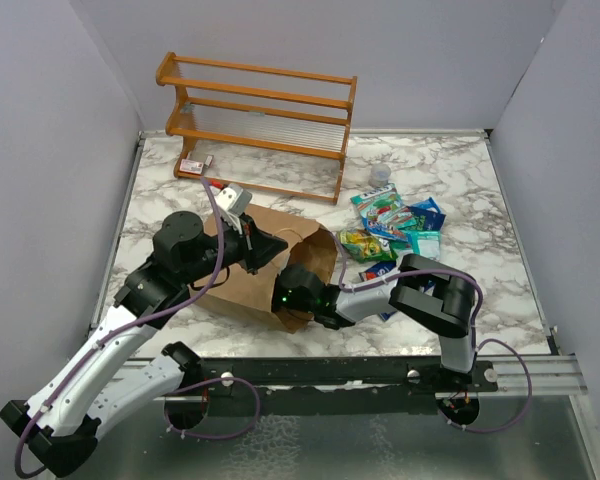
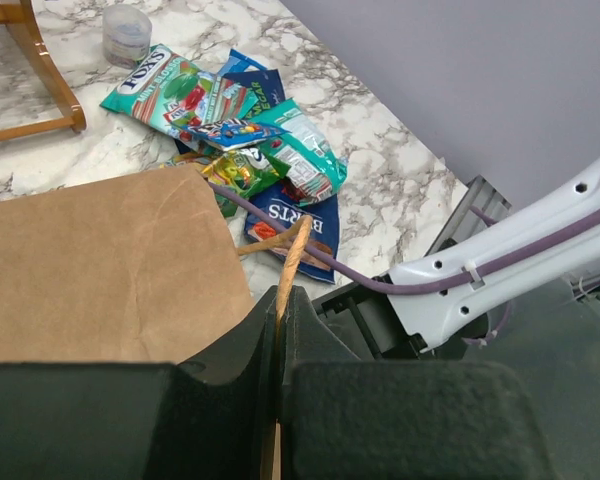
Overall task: Take the snacks out of the paper bag
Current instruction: Take out the snack from the paper bag.
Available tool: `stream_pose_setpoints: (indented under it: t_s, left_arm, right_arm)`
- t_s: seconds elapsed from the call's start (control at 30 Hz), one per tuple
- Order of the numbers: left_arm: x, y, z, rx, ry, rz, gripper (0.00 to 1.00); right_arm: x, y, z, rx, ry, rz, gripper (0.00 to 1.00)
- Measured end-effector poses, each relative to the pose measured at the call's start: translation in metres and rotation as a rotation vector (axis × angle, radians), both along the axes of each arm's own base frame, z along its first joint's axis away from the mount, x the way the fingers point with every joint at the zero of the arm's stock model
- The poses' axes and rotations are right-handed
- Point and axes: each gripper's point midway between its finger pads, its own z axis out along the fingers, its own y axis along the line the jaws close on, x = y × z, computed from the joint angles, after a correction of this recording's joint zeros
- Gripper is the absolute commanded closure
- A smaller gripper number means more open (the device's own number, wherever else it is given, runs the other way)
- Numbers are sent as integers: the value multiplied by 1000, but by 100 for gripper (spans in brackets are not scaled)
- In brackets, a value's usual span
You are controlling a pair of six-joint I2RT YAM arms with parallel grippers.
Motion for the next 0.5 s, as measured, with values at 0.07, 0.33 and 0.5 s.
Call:
stream_pose_setpoints:
  t_s: [0.07, 0.33, 0.5]
  left_arm:
    - [3, 0, 4, 5, 6, 11, 100]
    - [38, 3, 15, 61, -20, 136, 100]
    - [35, 12, 10, 105, -95, 134, 100]
  right_arm:
    - [-1, 0, -1, -3, 0, 4, 32]
    - [1, -28, -2, -99, -175, 78, 26]
    - [1, -41, 27, -136, -443, 219, 27]
